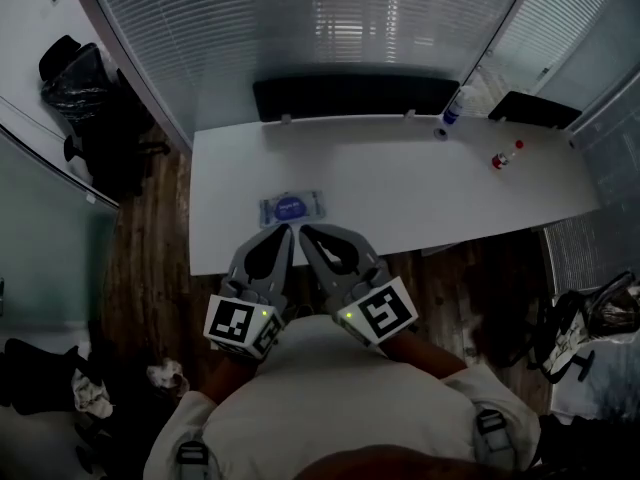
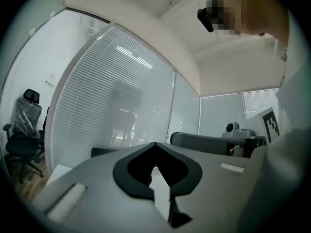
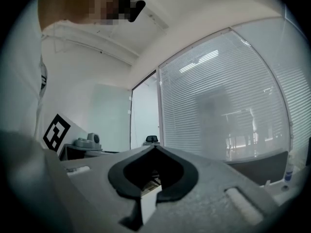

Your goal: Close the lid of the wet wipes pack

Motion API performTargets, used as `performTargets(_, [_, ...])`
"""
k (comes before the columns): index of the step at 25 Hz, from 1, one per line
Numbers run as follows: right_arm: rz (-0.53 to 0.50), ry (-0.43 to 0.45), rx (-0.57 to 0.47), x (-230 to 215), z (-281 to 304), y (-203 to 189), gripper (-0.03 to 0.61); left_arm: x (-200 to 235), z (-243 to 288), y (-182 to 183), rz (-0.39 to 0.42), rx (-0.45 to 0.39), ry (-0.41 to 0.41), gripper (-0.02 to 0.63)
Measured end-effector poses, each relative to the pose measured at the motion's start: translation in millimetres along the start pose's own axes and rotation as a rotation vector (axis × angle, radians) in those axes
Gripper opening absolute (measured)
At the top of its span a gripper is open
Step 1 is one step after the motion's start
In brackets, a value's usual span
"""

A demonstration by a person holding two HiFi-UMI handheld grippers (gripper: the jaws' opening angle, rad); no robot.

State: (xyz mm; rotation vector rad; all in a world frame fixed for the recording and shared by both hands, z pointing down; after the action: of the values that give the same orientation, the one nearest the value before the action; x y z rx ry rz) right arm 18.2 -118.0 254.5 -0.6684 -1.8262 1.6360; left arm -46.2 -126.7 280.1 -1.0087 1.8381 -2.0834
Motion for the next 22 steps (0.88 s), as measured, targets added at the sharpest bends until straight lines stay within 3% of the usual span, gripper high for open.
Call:
performTargets(6, [0.024,-0.015,0.015,-0.4,-13.2,4.0,0.001,-8.9,-4.3,14.9,0.039,-0.038,0.007,0.003])
performTargets(13, [0.064,-0.021,0.0,-1.9,-16.7,4.4,0.0,-1.9,-6.6,-0.2,0.056,0.014,0.027,0.003])
performTargets(22, [0.057,-0.019,0.005,0.1,-19.8,0.2,0.0,-4.0,-8.9,-1.8,0.046,0.021,0.031,0.003])
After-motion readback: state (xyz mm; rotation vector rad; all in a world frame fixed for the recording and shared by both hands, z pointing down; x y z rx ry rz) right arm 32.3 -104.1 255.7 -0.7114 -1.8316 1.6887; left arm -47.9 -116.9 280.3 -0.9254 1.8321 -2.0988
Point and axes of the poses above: the fingertips, and each gripper's own axes: z forward along the fingers, x to its left, y out of its top, the point moved 4 cm from there along -z, backward along the fingers, and after that the axes turned 8 degrees about -z, right-handed, at the moved point
